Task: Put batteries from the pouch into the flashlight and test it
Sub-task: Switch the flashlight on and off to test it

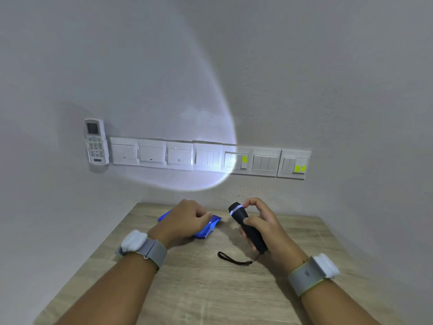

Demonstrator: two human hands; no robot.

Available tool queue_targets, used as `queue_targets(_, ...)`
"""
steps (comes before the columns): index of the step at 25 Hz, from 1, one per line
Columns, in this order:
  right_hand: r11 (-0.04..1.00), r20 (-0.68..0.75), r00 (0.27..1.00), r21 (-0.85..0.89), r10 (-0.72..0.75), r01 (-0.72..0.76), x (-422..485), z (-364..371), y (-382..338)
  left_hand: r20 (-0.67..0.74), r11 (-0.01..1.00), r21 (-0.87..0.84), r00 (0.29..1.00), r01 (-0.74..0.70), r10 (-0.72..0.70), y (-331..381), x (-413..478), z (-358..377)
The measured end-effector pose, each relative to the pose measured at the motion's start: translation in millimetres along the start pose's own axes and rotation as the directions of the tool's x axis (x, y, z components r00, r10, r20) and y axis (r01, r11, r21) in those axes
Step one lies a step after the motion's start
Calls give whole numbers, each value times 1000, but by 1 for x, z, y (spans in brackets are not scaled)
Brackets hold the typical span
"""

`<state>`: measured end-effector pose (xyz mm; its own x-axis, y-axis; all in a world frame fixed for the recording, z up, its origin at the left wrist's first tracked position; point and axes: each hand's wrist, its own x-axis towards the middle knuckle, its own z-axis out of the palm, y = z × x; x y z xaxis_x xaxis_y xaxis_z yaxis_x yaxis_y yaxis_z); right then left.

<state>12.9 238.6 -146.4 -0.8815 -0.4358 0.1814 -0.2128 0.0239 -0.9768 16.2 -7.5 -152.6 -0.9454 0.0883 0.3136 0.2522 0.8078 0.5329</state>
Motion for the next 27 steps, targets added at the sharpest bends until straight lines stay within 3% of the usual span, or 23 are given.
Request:
queue_targets(2, 1000, -59, 998, -3, 4, -4, 1, 2, 1, -3, 1000, 5, 1000, 9, -9, 0, -1, 0)
queue_targets(5, 1000, -289, 957, -25, 3, -10, 8, 0, 2, -7, 999, 1, 999, 37, -36, 1, -1, 0)
queue_targets(7, 1000, -367, 930, 11, 16, -13, 11, -4, 2, 2, 999, 5, 999, 49, -49, 2, -1, 0)
queue_targets(13, 998, -285, 958, -42, 38, -52, 9, -1, 3, 3, 999, -13, 999, 47, -47, 5, -2, 0)
queue_targets(19, 996, -560, 824, 68, 86, -58, 14, -9, 5, 16, 998, -13, 998, 63, -63, 3, 2, 0)
queue_targets(27, 998, -538, 841, 63, 54, -24, 15, -10, 6, -27, 997, -76, 999, 31, -33, 3, -2, 1)
